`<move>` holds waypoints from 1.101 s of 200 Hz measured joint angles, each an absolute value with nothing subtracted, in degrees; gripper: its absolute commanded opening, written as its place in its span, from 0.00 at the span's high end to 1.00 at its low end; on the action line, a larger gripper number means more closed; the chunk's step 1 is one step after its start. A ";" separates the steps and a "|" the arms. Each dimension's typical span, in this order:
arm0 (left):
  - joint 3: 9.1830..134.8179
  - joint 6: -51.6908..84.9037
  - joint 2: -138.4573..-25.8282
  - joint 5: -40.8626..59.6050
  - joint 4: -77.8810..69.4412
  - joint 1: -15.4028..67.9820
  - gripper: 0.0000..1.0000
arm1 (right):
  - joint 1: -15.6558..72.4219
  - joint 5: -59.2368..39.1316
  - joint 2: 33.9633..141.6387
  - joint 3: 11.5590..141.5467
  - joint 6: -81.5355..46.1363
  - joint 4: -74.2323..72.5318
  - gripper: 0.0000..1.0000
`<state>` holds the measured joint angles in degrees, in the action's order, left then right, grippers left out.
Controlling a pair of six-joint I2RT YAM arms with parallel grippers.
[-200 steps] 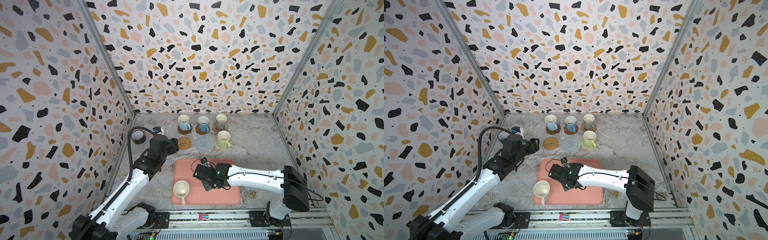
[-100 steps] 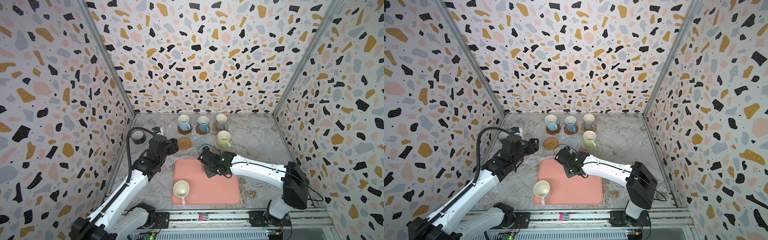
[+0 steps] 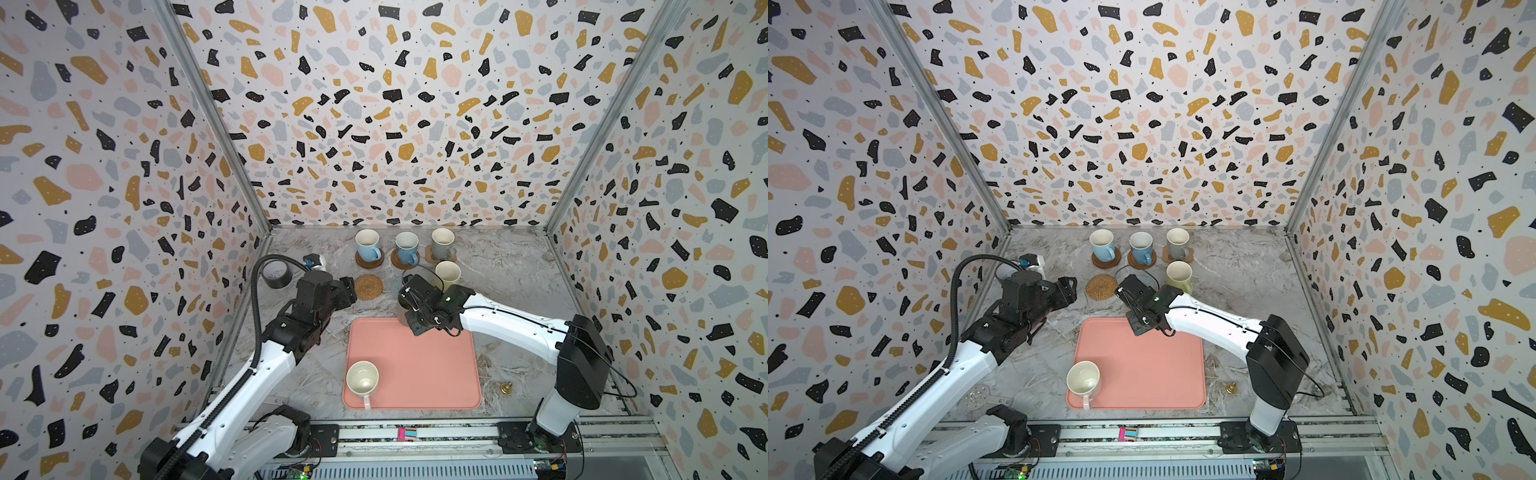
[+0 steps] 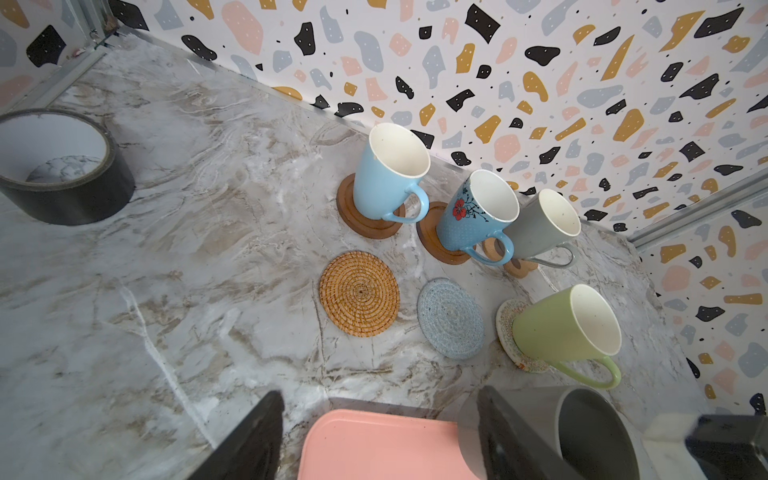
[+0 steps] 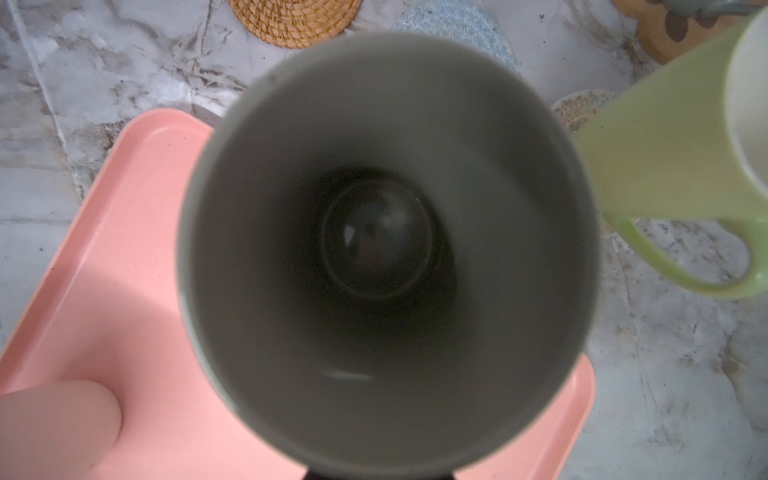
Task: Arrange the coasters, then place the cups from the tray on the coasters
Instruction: 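Carry the dark grey mug toward the light-blue woven coaster with the right gripper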
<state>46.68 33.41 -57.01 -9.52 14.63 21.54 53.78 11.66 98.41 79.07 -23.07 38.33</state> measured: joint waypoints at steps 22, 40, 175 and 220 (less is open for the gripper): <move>46.68 33.41 -56.90 -9.54 14.92 21.54 0.26 | 52.53 10.72 100.42 80.75 -21.30 38.00 0.92; 46.68 33.41 -56.90 -9.54 15.03 21.54 0.25 | 51.31 10.15 101.78 82.26 -19.81 37.93 0.92; 46.63 33.39 -54.92 -9.56 15.42 21.52 0.25 | 43.48 6.63 111.31 93.56 -9.69 36.99 0.92; 46.33 33.39 -54.50 -9.56 15.64 21.52 0.25 | 41.91 5.32 114.17 96.40 -6.94 36.99 0.92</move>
<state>46.33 33.39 -54.50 -9.56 15.64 21.52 41.91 5.32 114.17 96.40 -6.94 36.99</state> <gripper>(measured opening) 0.749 0.167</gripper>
